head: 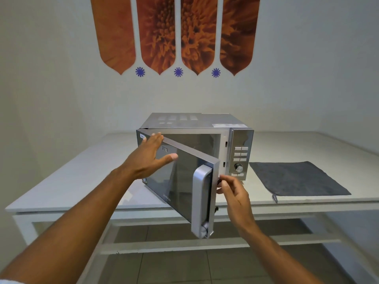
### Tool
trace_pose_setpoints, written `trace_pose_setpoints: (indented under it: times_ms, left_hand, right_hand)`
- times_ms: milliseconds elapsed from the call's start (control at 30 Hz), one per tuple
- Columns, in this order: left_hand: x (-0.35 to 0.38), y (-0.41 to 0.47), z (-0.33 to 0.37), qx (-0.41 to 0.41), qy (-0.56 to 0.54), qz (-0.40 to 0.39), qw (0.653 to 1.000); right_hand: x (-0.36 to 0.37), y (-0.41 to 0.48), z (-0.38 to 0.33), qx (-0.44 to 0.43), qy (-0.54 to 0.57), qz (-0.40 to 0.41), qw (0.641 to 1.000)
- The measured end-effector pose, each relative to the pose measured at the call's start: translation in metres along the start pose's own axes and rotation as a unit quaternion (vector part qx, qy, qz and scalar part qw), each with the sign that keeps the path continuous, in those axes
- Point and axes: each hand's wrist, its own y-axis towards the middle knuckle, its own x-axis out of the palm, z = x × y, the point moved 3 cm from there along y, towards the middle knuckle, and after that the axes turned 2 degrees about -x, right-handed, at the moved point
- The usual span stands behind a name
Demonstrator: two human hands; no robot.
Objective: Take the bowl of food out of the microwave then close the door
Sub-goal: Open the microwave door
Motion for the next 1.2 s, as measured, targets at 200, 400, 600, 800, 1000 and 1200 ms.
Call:
trace_pose_setpoints:
  times_ms: [200, 400, 600, 800, 1000, 1200]
  left_hand:
    - [-0.013, -0.042, -0.004, -0.017, -0.018, -0.054, 0.998]
    - [-0.031, -0.075, -0.006, -0.015, -0.085, -0.069, 0.994]
    - [-0.05, -0.116, 0.012, 0.032, -0.105, -0.048, 0.993]
    - [-0.052, -0.15, 0.04, 0.064, -0.034, -0.006, 0.997]
    - [-0.059, -0.16, 0.042, 0.062, -0.005, 0.055, 0.997]
    - [-0.066, -0.171, 0.028, 0.039, -0.024, 0.086, 0.995]
  right_hand:
    - [0.032, -0.029, -0.016, -0.039, -0.031, -0.097, 0.994]
    - [0.061, -0.049, -0.027, -0.027, -0.016, -0.138, 0.99]
    - [0.074, -0.058, -0.036, -0.035, -0.012, -0.143, 0.989]
    - [0.094, -0.066, -0.043, -0.06, -0.047, -0.168, 0.983]
    - [0.116, -0.072, -0.05, -0.076, -0.056, -0.197, 0.976]
    - [0.134, -0.077, -0.056, -0.093, -0.059, -0.222, 0.969]
